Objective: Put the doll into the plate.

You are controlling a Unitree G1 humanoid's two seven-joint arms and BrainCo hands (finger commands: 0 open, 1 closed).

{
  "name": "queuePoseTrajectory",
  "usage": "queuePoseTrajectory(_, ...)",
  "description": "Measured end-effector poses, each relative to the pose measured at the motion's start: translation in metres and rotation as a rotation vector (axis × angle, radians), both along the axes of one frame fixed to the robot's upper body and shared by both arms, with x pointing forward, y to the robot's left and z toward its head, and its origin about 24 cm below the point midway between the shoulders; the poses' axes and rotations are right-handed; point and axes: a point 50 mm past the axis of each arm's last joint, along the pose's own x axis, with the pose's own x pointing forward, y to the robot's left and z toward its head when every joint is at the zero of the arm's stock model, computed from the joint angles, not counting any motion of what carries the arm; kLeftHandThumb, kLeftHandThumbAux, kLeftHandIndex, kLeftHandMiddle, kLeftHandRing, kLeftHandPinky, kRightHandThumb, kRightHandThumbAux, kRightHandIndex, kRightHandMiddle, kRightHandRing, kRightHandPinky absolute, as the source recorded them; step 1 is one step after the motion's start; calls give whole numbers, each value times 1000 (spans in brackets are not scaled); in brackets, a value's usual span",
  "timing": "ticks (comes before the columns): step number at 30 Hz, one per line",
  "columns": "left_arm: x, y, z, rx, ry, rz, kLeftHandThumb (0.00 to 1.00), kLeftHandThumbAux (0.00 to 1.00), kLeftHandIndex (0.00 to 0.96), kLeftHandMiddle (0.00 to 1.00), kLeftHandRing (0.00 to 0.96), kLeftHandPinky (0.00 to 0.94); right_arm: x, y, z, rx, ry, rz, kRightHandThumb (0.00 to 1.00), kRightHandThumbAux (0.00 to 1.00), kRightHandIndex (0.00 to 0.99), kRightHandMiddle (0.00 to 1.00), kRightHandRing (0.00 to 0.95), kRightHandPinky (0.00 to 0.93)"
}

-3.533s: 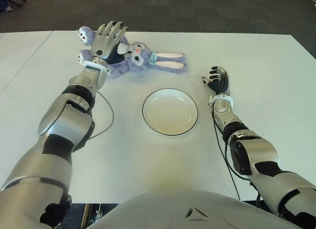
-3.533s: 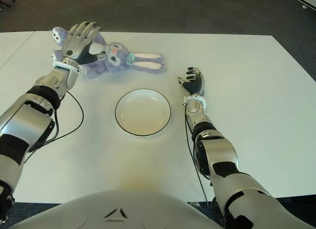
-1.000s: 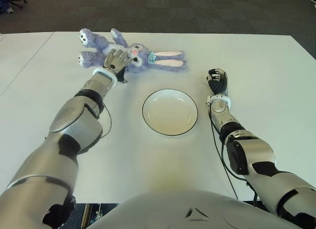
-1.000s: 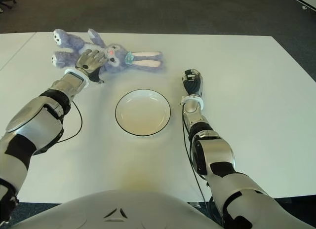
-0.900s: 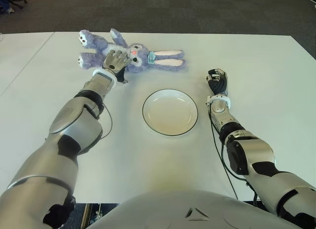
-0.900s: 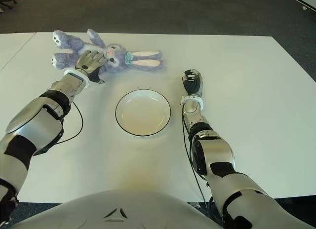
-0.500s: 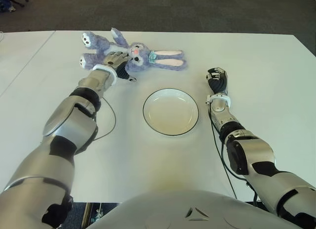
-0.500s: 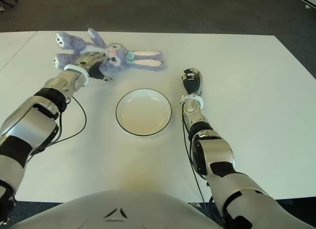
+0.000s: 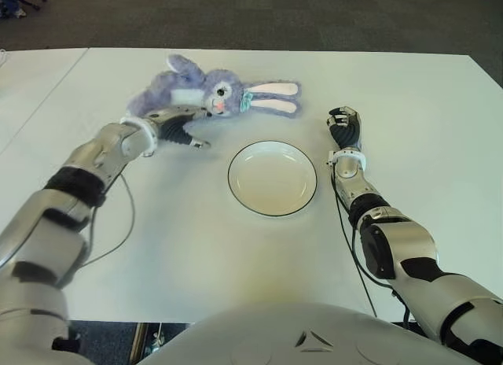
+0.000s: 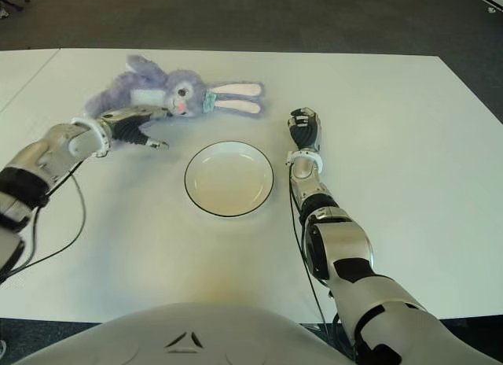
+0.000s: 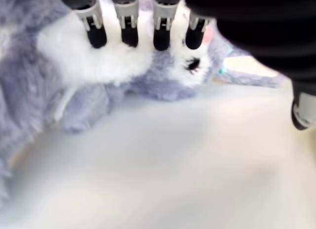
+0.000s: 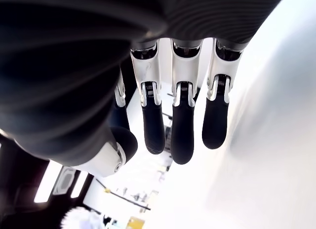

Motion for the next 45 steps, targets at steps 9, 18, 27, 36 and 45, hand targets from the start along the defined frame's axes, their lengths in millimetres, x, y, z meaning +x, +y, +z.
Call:
queuePoseTrajectory(9,-51,10,11,-76,260,-136,188,366,0,0,0,0,-1,0,-1,-3,2,3,694,734,401,344,453,498)
queuePoseTrajectory(18,-86,-1,73,-148,365,-432,292,304,0,0,0,0,-4,3,-8,-16,37,17,695,734,402,355,442,484)
queuePoseTrajectory(27,-100,6,108,-191,305,-585,361,302,0,0,0,0,-5,4,-10,-8,44,17,696,733,403,349,452,505)
queuePoseTrajectory(36,-105,15,120,-171,188,-654,392,314,0,0,0,0,-5,4,-10,-7,44,16,696,733,404,360,444,473)
queuePoseTrajectory(45,-99,18,127,-144,87,-715,397,296,0,0,0,40,-5,4,-10,-6,45,15,694,734,402,352,430,470)
